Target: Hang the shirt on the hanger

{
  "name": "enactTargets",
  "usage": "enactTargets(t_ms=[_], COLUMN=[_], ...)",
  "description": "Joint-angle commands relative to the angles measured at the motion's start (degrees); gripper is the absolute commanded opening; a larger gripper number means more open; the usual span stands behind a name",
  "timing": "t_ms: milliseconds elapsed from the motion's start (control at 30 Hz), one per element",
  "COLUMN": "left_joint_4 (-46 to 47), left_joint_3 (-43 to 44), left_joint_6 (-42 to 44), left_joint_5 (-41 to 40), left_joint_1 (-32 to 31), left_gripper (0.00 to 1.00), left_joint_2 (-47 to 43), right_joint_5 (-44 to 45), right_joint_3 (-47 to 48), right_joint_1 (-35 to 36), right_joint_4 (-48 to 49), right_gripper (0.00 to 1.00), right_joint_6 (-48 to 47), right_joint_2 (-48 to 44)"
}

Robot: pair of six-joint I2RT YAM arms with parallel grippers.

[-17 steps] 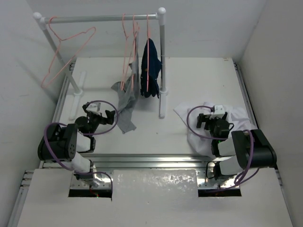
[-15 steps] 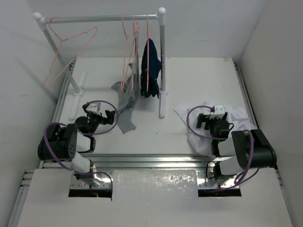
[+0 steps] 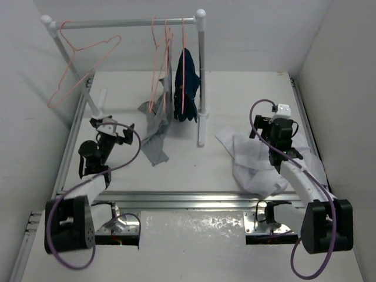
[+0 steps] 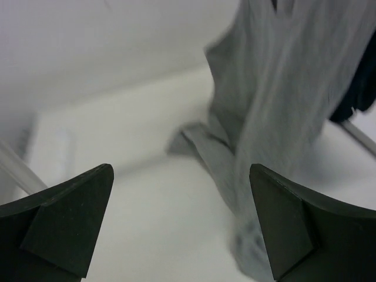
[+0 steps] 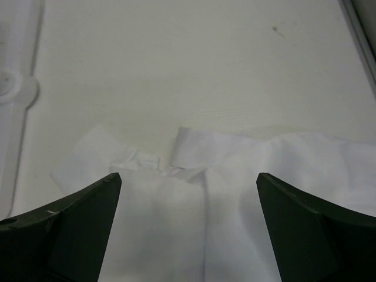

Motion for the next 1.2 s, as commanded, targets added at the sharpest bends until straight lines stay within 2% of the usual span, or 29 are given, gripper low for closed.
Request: enactTargets(t_ms=[0, 133, 267, 333, 400, 433, 533, 567, 600, 633, 700, 800, 833, 933, 1067, 1167], left_joint_4=[-19.0, -29.0, -42.6, -48.5, -52.6, -53.7, -57.8, -58.4, -61.8, -62.8, -65.0, -66.9, -67.4, -71.5, -75.5, -77.9], left_joint_3=[5.7, 4.6, 8.3, 10.1, 12.1, 12.6, 14.6, 15.2, 16.1, 16.6, 17.6, 18.5, 18.8, 20.9, 23.9, 26.2], left_joint_6=[12.4, 17.0, 19.0, 18.9, 18.8, 18.5, 17.5, 17.1, 17.1, 17.4, 18.0, 20.0, 21.1, 23.9, 26.7, 28.9], left_joint_5=[-1.3, -3.0, -3.1, -5.4, -6.8, -6.8, -5.0, -3.3, -2.4, -1.4, 1.1, 3.6, 4.3, 9.4, 15.4, 19.5], left_joint_1=[0.8, 0.9, 0.9, 0.9, 1.0, 1.0, 1.0, 1.0, 1.0, 1.0, 1.0, 1.0, 1.0, 0.9, 0.7, 0.6], left_gripper=[0.99, 0.97, 0.97, 0.97, 0.97, 0.97, 0.97, 0.97, 0.97, 0.96, 0.96, 0.96, 0.96, 0.94, 0.93, 0.93], left_joint_2=[-8.6, -12.9, -15.5, -16.4, -17.6, -18.3, -19.1, -19.0, -18.9, -18.9, -18.7, -19.0, -19.0, -18.5, -17.9, -17.4], right_joint_5=[12.1, 9.0, -2.1, -4.0, -7.4, -8.0, -16.9, -20.4, -27.0, -29.6, -31.8, -30.9, -30.5, -29.4, -31.4, -32.1], right_joint_3=[4.0, 6.5, 12.4, 10.7, 7.2, 6.8, 9.3, 9.8, 9.8, 9.2, 5.6, -1.9, -3.8, -9.3, -9.3, -6.2], right_joint_1=[-0.2, -0.8, -0.6, -0.4, -0.4, -0.4, -0.3, -0.2, 0.5, 1.5, 5.9, 13.4, 15.3, 21.9, 26.2, 30.7], right_joint_4=[-21.4, -22.4, -29.3, -27.9, -22.4, -20.4, -22.2, -22.2, -21.6, -20.3, -14.4, -2.8, 2.4, 9.7, 10.6, 10.3], right_gripper=[0.99, 0.99, 0.97, 0.95, 0.88, 0.74, 0.38, 0.16, 0.07, 0.02, 0.00, 0.00, 0.00, 0.00, 0.00, 0.00], right_joint_6=[4.8, 4.4, 2.7, 3.6, 5.1, 5.3, 6.8, 7.2, 7.5, 8.1, 8.6, 9.1, 9.0, 7.8, 5.0, 2.8], right_joint_2=[1.1, 7.7, 19.7, 21.9, 21.2, 21.5, 25.2, 26.0, 26.6, 25.9, 23.0, 12.7, 6.7, -4.4, -12.6, -13.5])
